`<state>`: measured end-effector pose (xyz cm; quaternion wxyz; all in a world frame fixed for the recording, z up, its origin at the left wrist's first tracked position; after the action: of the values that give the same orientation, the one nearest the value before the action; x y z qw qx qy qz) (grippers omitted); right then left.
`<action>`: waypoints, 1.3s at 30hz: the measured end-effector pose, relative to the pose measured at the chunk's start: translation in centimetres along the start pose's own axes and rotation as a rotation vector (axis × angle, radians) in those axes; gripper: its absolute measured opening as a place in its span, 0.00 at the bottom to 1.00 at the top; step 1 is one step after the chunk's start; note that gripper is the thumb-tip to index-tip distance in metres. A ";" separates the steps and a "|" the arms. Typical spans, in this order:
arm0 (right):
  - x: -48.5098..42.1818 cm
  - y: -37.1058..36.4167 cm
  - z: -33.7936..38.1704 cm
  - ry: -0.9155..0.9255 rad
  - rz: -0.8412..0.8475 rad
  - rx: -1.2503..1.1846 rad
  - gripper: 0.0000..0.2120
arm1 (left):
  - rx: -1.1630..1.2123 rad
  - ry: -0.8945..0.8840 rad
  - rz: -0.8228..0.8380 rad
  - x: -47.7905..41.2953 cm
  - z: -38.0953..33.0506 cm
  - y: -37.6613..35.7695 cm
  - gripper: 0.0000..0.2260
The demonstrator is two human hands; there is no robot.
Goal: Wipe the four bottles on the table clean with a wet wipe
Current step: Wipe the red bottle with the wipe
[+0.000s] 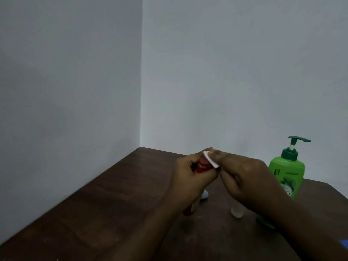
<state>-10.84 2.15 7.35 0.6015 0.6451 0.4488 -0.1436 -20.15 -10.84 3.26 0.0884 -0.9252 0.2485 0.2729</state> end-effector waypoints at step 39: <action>-1.6 7.4 -0.9 -0.391 -0.555 -0.558 0.17 | 0.103 0.276 -0.020 -0.9 2.6 0.0 0.14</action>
<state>-6.49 3.24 13.54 0.7648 0.2737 0.5045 -0.2925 -21.94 -9.68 1.57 0.1037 -0.9505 0.2629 0.1291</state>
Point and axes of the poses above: each hand's wrist, its own x-axis away from the middle knuckle, its own y-axis out of the back of the hand, z = x × y, the point moved 2 cm from there along -x, towards the middle knuckle, and after that the axes turned 7 degrees about y, right-handed, at the moved point
